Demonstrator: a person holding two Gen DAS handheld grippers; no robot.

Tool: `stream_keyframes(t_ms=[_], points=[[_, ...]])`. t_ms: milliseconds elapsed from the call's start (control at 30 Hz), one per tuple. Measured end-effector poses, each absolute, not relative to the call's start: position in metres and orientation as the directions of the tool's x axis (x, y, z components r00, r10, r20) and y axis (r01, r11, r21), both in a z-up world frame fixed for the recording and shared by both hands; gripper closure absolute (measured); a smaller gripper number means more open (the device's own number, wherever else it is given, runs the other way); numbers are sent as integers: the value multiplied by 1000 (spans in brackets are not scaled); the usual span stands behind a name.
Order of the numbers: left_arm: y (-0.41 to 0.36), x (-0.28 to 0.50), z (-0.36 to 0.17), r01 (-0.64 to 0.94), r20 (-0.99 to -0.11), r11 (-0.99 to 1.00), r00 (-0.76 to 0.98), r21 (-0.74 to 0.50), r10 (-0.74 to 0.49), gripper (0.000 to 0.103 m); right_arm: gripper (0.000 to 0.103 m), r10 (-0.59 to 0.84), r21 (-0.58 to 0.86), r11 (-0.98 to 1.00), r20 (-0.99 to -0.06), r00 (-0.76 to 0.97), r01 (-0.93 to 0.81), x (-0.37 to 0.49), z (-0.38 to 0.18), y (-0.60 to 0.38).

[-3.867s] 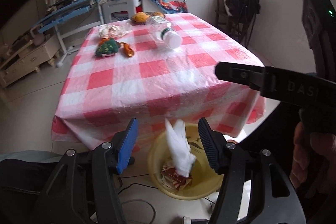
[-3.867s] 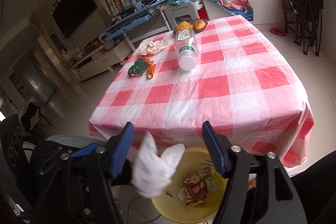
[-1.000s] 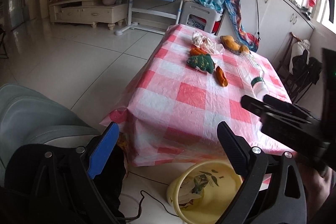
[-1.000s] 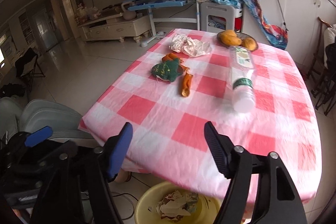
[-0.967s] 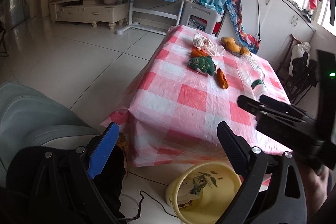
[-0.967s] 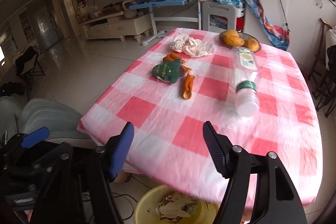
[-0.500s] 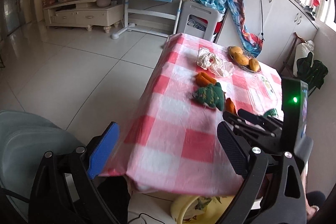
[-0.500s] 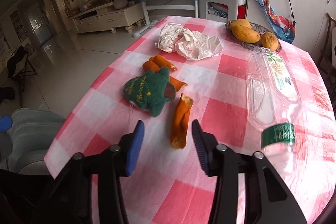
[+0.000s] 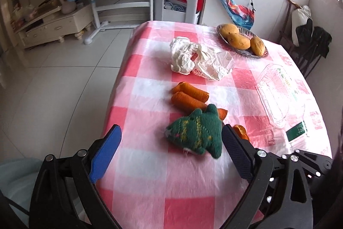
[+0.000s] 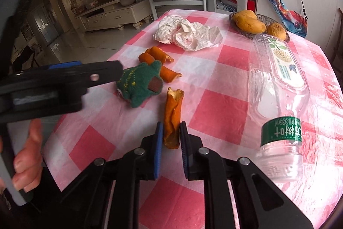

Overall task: Collect trash
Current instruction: 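Grasp the orange snack wrapper with the right tool while the left tool grasps the green plush toy, then carry the wrapper and green plush toy over the yellow bucket and open both tools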

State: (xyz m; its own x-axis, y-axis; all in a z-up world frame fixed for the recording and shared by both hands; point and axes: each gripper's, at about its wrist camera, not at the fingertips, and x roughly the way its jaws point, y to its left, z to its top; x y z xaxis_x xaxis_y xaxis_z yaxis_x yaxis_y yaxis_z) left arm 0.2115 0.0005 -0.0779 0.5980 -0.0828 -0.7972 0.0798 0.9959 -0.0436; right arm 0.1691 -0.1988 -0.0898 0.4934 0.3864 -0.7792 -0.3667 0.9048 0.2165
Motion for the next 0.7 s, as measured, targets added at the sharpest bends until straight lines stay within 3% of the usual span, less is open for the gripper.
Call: stream_keyframes(t_ms=[300,333,467,700], points=[[-14,244,-99,152,-820,988,563,-18,-102,12,85,384,198,900,-780,493,-389,166,-90,-193],[-13,245,-102,155,-825,987,553,-32,-113,16,85,388,201,899,-779,493,-389,166,-90,-194],[-14,243,-102,203,-831,971,514,-126,-215,53,87,390,206,899,-777,494,-386,164,-90,-198],[-7,217,-96,178,-839,972,496,-154,-224,64,88,414,264,899,-774,479,-349,152,-90,-215]])
